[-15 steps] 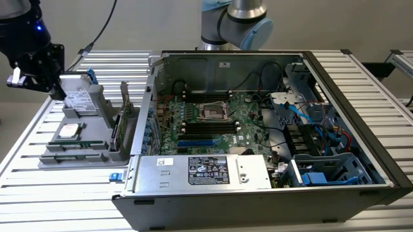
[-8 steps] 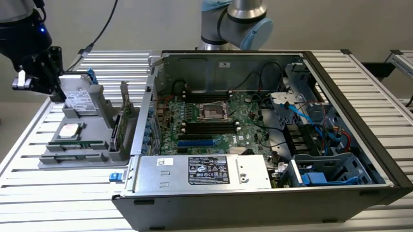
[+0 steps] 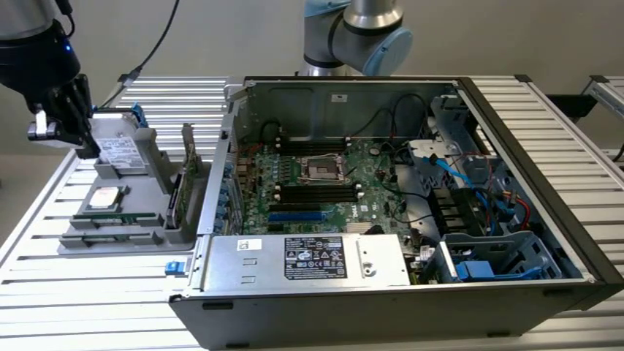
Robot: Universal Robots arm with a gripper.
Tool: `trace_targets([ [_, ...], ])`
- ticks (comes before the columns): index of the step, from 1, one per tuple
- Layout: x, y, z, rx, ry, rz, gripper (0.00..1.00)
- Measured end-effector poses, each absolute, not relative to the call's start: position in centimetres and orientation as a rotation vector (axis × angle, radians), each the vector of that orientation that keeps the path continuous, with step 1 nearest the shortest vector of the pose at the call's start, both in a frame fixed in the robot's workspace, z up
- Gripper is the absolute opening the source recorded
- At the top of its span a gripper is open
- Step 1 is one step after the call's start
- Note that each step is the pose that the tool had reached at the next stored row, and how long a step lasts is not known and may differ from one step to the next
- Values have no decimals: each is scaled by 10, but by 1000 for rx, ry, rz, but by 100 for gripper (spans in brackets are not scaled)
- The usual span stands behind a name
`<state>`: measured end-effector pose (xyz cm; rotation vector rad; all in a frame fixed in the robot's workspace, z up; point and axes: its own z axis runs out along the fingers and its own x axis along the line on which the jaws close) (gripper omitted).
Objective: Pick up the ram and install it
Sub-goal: 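Pick up the ram and move it above insertion slot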
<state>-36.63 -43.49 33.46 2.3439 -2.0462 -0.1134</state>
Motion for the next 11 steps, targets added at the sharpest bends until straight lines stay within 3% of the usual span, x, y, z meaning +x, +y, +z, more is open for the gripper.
trace_targets([
  [8, -366, -435, 335, 2343, -2041, -121, 12],
  [10, -366, -435, 334, 2343, -2041, -121, 18],
  [11, -367, -435, 334, 2343, -2041, -121, 30],
])
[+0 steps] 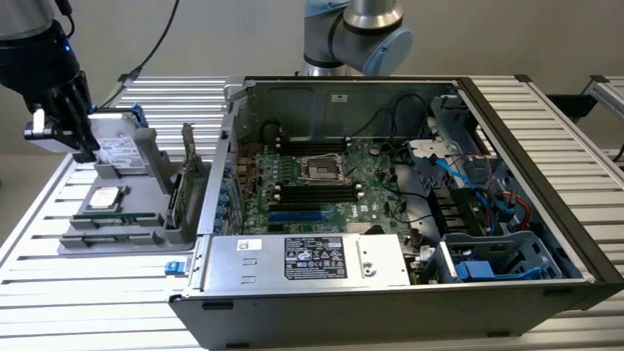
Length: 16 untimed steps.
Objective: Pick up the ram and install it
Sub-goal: 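Pick up the ram and move it above insertion slot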
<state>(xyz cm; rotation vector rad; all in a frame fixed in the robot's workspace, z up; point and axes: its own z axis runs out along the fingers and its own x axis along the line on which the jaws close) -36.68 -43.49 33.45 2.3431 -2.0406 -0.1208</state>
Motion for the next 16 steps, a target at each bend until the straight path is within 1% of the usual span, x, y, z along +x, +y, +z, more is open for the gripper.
trace_targets([
  [2, -369, -435, 333, 2343, -2041, -121, 30],
  [3, -371, -436, 331, 2343, -2041, -121, 37],
  [9, -385, -439, 320, 2343, -2041, -120, 37],
  [16, -387, -442, 308, 2338, -2060, -106, 37],
])
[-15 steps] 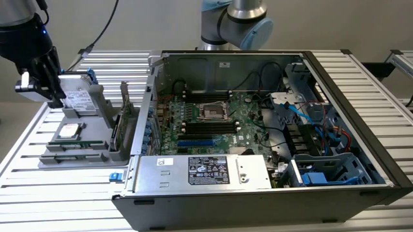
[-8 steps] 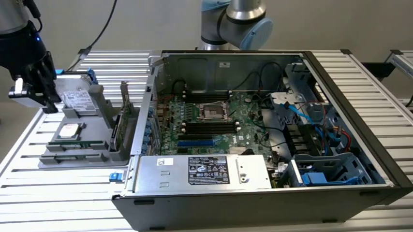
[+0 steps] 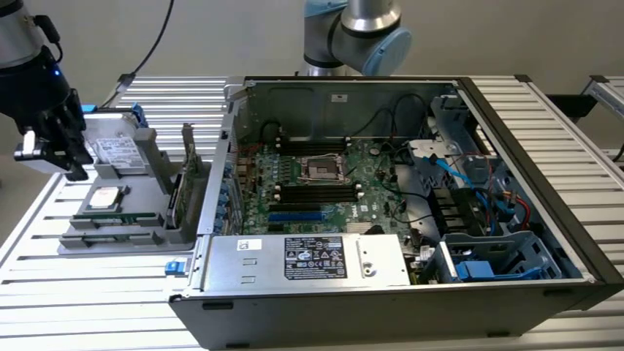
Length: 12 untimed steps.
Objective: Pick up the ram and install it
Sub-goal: 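Pick up the ram and move it above insertion slot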
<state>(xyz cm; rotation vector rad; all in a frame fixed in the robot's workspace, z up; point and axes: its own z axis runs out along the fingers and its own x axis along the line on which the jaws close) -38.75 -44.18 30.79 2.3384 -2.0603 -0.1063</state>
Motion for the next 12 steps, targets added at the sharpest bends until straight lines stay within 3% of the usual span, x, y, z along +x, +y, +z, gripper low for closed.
trace_targets([
  [12, -388, -449, 286, 2284, -2132, -97, 37],
])
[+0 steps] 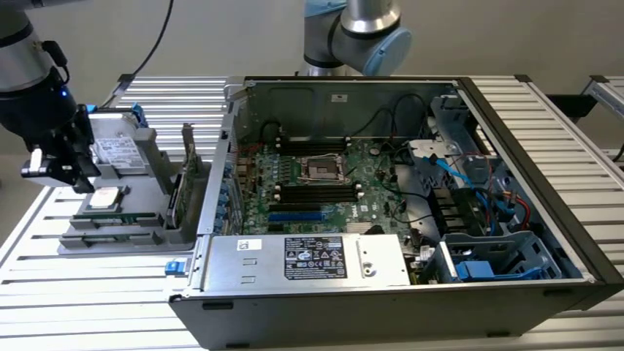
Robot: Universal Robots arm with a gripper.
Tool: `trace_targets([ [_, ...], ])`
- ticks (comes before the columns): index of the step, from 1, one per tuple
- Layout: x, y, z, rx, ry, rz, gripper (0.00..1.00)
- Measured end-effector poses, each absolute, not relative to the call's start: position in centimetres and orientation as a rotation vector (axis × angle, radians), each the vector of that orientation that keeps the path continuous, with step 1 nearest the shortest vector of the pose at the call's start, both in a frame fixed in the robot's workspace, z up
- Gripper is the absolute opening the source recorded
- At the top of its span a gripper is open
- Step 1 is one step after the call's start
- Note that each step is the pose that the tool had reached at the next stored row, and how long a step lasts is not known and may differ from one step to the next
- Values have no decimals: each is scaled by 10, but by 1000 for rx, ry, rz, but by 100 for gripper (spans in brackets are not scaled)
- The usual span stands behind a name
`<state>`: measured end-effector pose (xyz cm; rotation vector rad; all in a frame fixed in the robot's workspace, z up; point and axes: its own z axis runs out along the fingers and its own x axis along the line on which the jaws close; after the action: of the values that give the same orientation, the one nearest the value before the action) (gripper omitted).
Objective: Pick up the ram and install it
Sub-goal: 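Pick up the ram and move it above insertion slot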
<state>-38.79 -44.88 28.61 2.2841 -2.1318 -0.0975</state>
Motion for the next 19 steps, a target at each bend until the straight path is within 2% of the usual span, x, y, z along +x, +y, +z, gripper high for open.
trace_targets([
  [10, -389, -485, 268, 2284, -2133, -98, 37],
  [19, -386, -489, 251, 2284, -2133, -98, 37],
])
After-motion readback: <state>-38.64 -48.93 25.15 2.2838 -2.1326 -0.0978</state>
